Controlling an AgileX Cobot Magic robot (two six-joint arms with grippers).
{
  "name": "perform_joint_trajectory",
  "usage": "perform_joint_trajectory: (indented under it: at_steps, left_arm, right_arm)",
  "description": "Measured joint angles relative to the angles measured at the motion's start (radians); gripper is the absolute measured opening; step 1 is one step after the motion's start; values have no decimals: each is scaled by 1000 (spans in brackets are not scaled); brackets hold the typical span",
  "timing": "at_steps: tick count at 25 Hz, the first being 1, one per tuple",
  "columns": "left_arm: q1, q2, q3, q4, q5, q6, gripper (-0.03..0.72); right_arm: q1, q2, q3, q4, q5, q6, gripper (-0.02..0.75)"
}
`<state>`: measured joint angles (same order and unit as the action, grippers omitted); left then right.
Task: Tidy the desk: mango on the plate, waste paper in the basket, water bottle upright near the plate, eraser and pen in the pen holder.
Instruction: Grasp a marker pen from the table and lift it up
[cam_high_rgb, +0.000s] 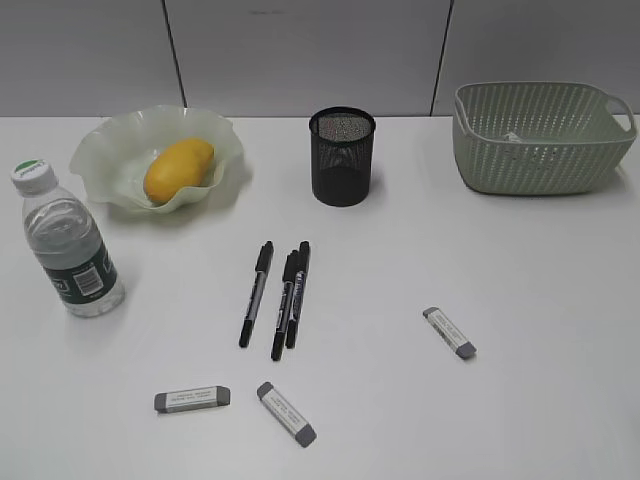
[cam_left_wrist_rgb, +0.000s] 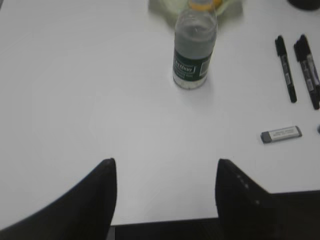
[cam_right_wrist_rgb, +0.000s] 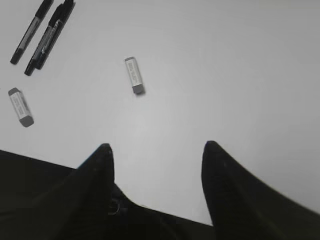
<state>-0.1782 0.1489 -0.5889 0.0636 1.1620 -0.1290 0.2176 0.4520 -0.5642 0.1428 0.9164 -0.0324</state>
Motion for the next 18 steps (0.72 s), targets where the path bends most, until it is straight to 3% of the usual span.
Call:
perform_joint_trajectory:
  at_steps: [6,8,14,18]
  left_arm:
    - [1,-149,22,-5,-40,0,461]
    - [1,-145,44,-30,-83,7,461]
    - [1,-144,51,-50,-101,20,448]
    - [1,-144,51,-53,-101,20,428]
  right_arm:
    - [11,560,-150,225,-96,-125,447]
    - [71,738,-237,268,-117,-136,447]
    - [330,1224,-543,175,-195,132,442]
    - [408,1484,-770,157,-198,270,433]
